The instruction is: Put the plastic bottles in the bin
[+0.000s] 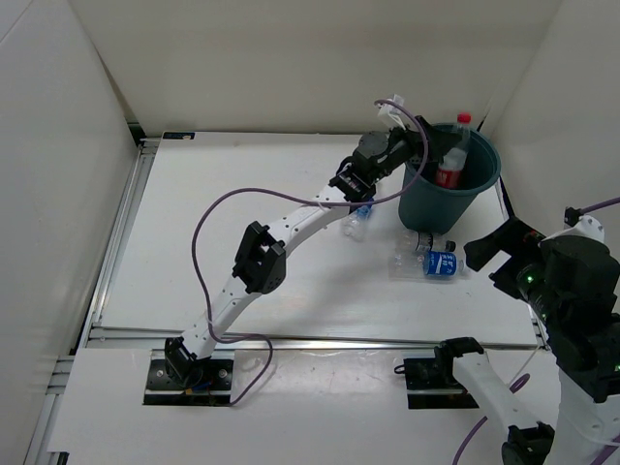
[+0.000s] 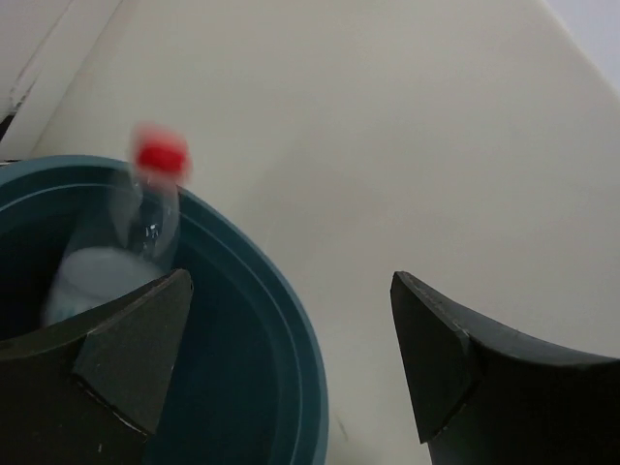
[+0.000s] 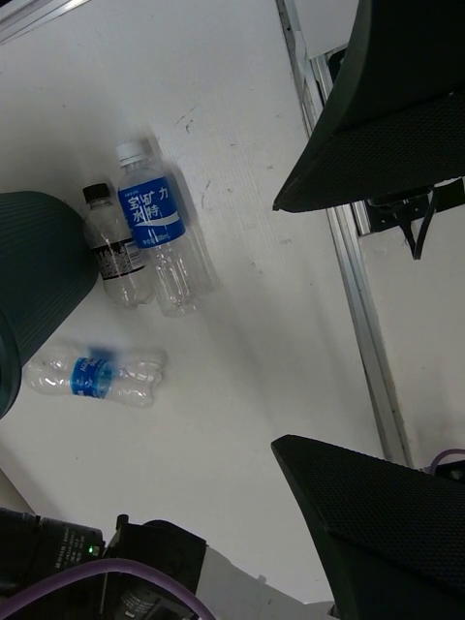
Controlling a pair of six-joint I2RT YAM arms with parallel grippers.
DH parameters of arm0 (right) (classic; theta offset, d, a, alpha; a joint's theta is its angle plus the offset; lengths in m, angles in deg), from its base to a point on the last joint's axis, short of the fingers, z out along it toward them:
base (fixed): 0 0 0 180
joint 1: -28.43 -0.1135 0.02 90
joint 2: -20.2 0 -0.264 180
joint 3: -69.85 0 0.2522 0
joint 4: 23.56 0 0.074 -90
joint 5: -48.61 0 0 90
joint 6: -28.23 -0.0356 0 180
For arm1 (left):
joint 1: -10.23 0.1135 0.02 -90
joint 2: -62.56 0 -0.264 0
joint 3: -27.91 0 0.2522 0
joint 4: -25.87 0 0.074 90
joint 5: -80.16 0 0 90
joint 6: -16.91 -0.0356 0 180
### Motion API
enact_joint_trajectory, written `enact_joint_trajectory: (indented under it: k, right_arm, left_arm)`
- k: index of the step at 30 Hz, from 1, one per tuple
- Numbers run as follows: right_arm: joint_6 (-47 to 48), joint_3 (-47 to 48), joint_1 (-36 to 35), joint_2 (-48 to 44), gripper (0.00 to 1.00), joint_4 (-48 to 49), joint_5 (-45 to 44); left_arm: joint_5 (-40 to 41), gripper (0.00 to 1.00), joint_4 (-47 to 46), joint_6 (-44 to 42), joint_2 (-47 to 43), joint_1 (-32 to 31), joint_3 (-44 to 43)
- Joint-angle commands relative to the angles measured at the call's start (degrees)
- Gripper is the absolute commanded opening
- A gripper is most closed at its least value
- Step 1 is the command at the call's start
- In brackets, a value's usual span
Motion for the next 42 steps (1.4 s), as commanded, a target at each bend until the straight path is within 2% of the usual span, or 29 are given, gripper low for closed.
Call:
enact_joint_trajectory:
  k: [1, 7, 11, 13, 16, 17, 18, 23, 27, 31, 34, 35, 36, 38, 42]
  right_arm:
    - [1.0, -0.4, -0.3, -1.3, 0.99, -4.0, 0.3]
    - [1.0, -1.0, -0.3, -2.3, 0.99, -4.0, 0.3]
    - [1.5, -3.9, -0.3, -3.5, 0.99, -2.9, 1.5]
    - [2.2, -5.3, -0.3, -3.6, 0.99, -1.5, 2.9]
    - [2.7, -9.8, -0.3, -4.2, 0.99, 1.3, 3.0]
    - [2.2, -11.2, -0.3, -5.0, 0.99, 2.8, 3.0]
    - [2.2, -12.5, -0.3, -5.0, 0.99, 3.5, 3.0]
    - [-3.3, -21.1, -0.3, -6.3, 0.99, 3.7, -4.3]
    - [-10.9, -26.1, -0.3, -5.7, 0.99, 3.1, -4.3]
    - [-20.3, -33.1, -0.3, -9.5, 0.99, 9.3, -3.7]
    - [-32.6, -39.5, -0.3, -12.1, 0.99, 10.5, -6.8]
    - [-35.3, -41.4, -0.3, -12.1, 0.99, 10.5, -7.4]
    - [-38.1, -43.0, -0.3, -12.7, 0.99, 10.5, -8.5]
    - [-43.2, -45.3, -0.3, -12.1, 0.99, 11.0, -8.6]
    - [-50.8, -48.7, -0.3, -8.2, 0.99, 11.0, -9.1]
  left_arm:
    - [-1.0, 0.94, 2.7, -4.8, -6.2, -0.9, 0.6]
    - [-0.2, 0.97, 5.1, -9.2, -10.5, -1.4, 2.6]
    - [1.3, 1.0, 11.2, -17.6, -15.7, -1.4, 3.3]
    - [1.3, 1.0, 14.5, -21.3, -22.2, -1.4, 6.7]
    - [2.8, 1.0, 19.3, -26.3, -34.7, -1.4, 21.0]
    - [4.1, 1.0, 20.5, -27.1, -37.8, -1.4, 29.2]
    - [5.2, 1.0, 22.3, -27.9, -43.6, -1.4, 32.8]
    - [16.9, 1.0, 36.5, -29.0, -59.6, -3.7, 50.9]
    - [23.0, 1.0, 46.0, -29.0, -71.0, -6.0, 59.6]
    - [28.2, 1.0, 58.4, -25.7, -77.3, -6.6, 61.2]
    - [35.5, 1.0, 77.6, -21.0, -79.3, -7.1, 58.1]
    - [35.5, 1.0, 77.7, -19.9, -80.3, -7.1, 57.1]
    - [38.5, 1.0, 83.8, -18.6, -81.2, -7.1, 56.1]
    - [41.1, 1.0, 88.2, -15.1, -83.5, -7.1, 54.2]
    - [46.2, 1.0, 94.5, -9.2, -93.3, -7.1, 55.2]
